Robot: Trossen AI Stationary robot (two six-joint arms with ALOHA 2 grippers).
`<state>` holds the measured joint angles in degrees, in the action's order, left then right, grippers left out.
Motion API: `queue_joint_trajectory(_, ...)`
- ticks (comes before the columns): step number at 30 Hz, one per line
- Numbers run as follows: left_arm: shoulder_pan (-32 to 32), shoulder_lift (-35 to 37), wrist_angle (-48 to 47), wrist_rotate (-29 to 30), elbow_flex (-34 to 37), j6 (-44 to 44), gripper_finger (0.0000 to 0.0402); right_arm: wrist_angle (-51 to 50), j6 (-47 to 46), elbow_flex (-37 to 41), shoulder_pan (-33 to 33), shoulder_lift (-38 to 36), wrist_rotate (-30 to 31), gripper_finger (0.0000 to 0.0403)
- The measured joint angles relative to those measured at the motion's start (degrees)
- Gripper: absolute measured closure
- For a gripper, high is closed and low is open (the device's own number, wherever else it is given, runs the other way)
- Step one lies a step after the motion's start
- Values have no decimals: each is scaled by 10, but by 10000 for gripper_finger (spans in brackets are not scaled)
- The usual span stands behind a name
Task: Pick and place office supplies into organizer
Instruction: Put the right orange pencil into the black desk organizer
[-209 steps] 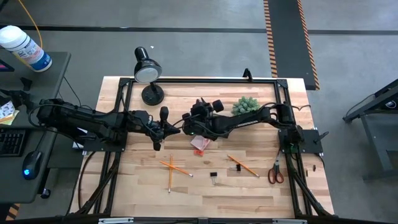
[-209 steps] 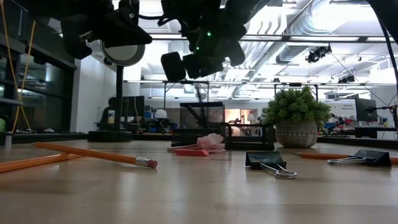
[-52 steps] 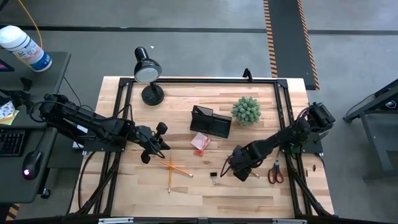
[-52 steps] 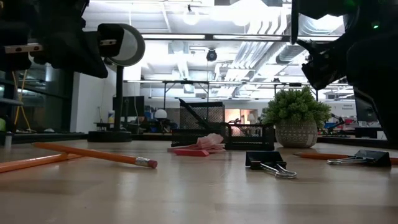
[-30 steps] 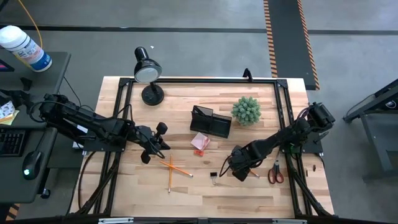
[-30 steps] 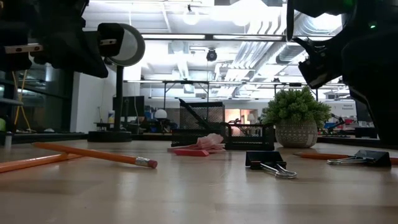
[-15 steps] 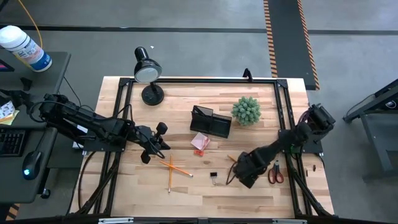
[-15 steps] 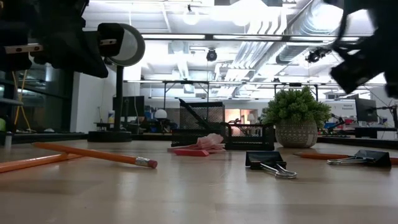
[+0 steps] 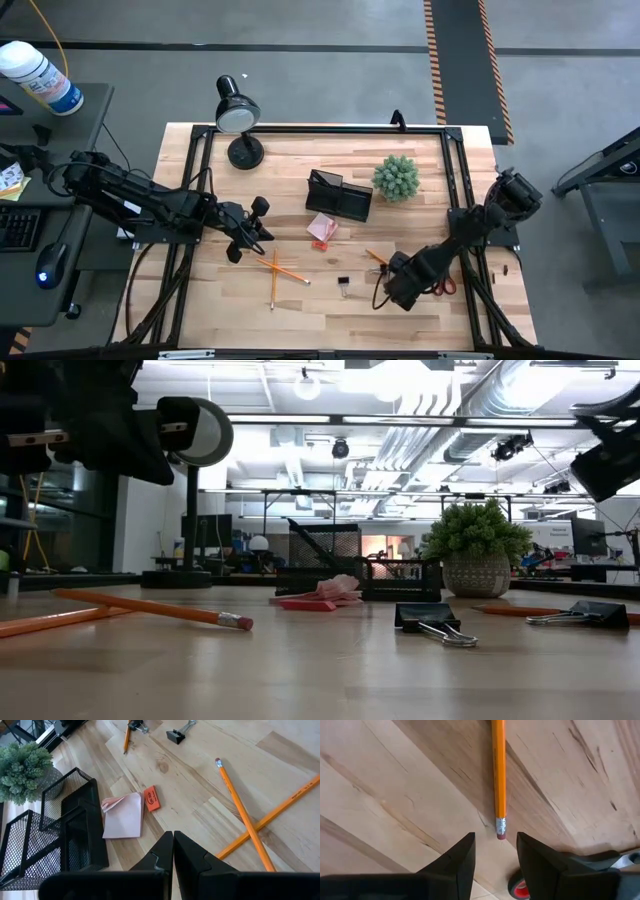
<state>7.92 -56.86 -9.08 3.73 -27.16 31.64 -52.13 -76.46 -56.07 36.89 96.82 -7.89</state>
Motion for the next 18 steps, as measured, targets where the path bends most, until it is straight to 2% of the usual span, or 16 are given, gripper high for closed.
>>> queue_joint_trajectory(18,0,0,0,0,0,-4,399,1,-26,0,8,0,9,266)
